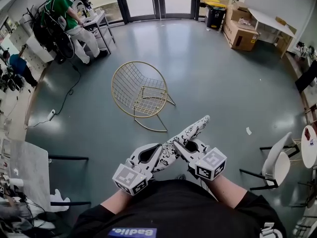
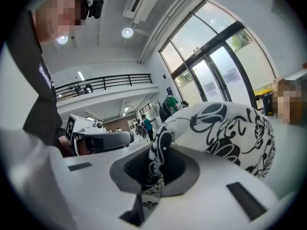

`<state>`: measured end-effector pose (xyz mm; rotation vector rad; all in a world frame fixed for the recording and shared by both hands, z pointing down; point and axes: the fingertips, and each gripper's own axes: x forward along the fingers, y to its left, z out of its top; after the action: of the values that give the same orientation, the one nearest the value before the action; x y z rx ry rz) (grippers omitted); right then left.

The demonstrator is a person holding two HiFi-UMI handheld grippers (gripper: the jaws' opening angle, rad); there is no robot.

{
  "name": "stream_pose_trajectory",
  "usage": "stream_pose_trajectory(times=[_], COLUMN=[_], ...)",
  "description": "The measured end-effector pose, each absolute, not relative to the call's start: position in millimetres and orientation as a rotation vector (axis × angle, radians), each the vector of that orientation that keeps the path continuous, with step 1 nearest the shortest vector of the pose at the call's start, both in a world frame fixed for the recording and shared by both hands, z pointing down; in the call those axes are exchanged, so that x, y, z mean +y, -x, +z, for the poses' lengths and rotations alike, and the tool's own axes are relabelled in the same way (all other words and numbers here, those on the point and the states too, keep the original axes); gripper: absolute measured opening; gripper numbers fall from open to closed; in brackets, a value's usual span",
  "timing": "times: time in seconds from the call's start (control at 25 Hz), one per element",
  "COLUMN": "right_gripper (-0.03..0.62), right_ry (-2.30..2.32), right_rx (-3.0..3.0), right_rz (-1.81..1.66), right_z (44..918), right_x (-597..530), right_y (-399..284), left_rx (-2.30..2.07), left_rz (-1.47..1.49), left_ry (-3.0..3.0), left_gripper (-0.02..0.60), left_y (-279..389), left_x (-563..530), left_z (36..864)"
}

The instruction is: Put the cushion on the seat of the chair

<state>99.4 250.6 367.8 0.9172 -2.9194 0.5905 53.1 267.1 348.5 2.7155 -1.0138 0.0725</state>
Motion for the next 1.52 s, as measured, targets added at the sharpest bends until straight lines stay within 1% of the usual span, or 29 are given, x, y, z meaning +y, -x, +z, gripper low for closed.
stream_pose_trajectory(times=[0.28, 0.84, 1.12, 1.52], right_gripper=[0.037, 0.037, 0.037, 0.037], right_ry=[-0.886, -0.916, -0.941, -0.96], right_rx=[-2.897, -2.876, -2.817, -2.763], right_rz=[0.581, 0.616, 0.603, 0.624], right_z=[375, 394, 405, 422], right_x=[245, 215, 164, 71], right_y=[-127, -140, -129, -84], left_rx=[-1.03, -1.057, -0.993, -0.853], left_rz=[0.076, 0.057, 0.036, 0.065], left_ry=[-2.7, -2.675, -2.686, -2.702], left_gripper=[0.017, 0.017, 0.017, 0.017], left_y=[-79, -78, -67, -21], left_x=[263, 231, 175, 65], left_z=[353, 365, 365, 375])
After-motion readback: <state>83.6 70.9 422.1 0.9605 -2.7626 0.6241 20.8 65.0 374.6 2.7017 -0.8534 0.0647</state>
